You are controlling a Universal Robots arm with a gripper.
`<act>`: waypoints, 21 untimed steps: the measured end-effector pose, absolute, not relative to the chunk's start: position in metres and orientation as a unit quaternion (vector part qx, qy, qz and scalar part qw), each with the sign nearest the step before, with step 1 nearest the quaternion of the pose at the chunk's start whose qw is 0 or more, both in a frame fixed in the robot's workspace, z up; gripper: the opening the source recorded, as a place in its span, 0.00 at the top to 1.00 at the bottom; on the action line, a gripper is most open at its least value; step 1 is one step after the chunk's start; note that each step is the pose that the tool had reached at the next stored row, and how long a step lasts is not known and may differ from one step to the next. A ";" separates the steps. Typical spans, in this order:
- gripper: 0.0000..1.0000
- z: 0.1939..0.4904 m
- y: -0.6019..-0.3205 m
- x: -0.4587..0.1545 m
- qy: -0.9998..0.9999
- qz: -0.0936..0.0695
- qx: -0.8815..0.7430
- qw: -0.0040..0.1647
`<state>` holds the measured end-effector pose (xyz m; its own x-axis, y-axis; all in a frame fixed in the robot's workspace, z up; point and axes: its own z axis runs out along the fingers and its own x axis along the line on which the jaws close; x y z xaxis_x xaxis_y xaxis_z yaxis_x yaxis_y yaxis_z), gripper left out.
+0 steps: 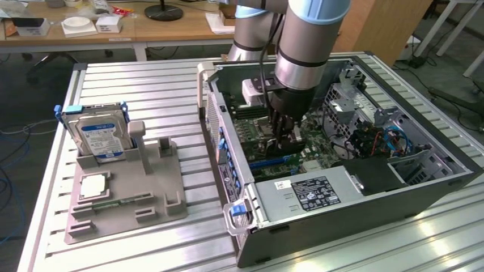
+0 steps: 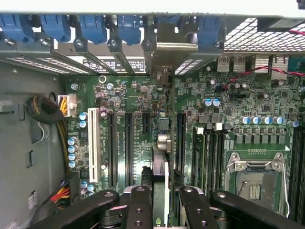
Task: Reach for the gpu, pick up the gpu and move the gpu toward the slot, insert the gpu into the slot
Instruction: 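Insert the gpu into the slot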
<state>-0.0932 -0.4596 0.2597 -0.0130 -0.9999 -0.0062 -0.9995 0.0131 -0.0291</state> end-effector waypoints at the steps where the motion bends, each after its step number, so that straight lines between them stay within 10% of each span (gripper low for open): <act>1: 0.74 0.259 -0.460 -0.093 0.712 -0.008 -0.702 0.012; 21: 0.74 0.248 -0.460 -0.098 0.712 -0.008 -0.702 0.012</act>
